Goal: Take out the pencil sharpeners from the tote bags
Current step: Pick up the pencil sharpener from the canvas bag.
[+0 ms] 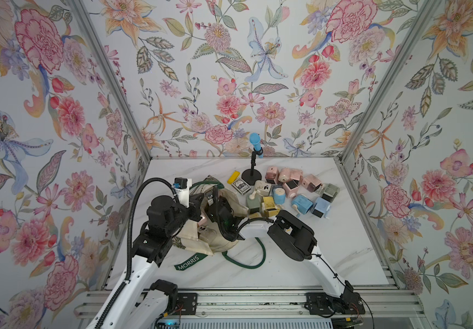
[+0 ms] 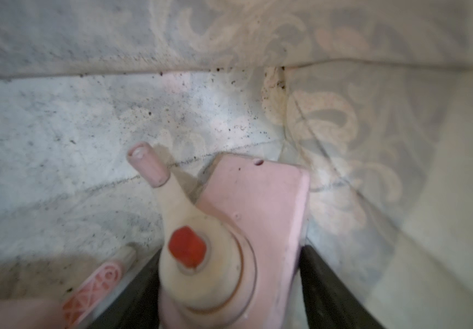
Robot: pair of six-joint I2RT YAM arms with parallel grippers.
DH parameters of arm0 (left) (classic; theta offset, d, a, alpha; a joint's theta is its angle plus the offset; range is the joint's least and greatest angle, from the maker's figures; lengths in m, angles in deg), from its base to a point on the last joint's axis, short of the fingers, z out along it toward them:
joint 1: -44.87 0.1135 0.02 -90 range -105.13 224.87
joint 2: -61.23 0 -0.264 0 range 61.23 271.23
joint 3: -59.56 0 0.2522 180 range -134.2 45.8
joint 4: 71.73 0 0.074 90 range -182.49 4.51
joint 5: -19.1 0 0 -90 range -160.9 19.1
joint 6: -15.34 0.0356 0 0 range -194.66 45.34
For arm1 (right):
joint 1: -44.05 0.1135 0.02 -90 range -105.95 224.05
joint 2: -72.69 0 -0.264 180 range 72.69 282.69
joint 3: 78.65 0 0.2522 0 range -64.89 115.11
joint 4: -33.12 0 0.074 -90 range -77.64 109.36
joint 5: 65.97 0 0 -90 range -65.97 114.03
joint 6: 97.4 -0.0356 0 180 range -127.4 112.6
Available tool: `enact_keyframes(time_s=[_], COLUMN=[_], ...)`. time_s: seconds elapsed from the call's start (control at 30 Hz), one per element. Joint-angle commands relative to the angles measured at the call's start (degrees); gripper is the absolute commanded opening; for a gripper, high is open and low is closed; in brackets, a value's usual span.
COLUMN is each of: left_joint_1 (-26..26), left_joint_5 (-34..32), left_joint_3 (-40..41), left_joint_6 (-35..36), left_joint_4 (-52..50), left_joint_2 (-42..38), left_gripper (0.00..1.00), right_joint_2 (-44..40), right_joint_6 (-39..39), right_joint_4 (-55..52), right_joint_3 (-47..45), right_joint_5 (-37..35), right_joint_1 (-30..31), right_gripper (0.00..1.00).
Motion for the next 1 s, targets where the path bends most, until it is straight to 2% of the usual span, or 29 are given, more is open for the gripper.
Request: enact_keyframes(time_s=[0.0,0.23,0.33,0.43,0.57,0.97], left_joint_1=[-0.4,-0.3,-0.4,-0.5,-0.4,-0.5], left_joint_5=[2.6,2.5,2.4,2.3,2.3,2.3], left_joint_3=[-0.3,-0.3,-0.2,-0.2,-0.2,-0.2], left_joint_6=[-0.3,-0.3,-0.2,-0.3,-0.2,-0.2], left_joint_4=[4.0,4.0,4.0,3.9,3.9,3.9], left_joint_2=[-1.1,-1.1,-1.2,-1.1,-1.1,-1.0], left_gripper=[0.0,0.0,0.0,0.0,0.0,0.0], right_joint_2=[-3.8,-8.8,-8.3,-7.3,-5.7,-2.6], right_joint_6=[-3.4,-14.0,-17.4,-17.3,-15.7,-10.5], right_joint_4=[2.5,10.0,10.3,9.9,7.5,0.9], right_joint_3=[-5.9,-15.5,-15.9,-15.1,-12.6,-5.7], right_joint_5=[3.0,15.2,19.0,19.4,19.6,16.2], right_joint_1=[-2.4,-6.5,-8.2,-8.4,-8.5,-7.9], right_gripper=[0.64,0.59,0.57,0.58,0.65,0.73])
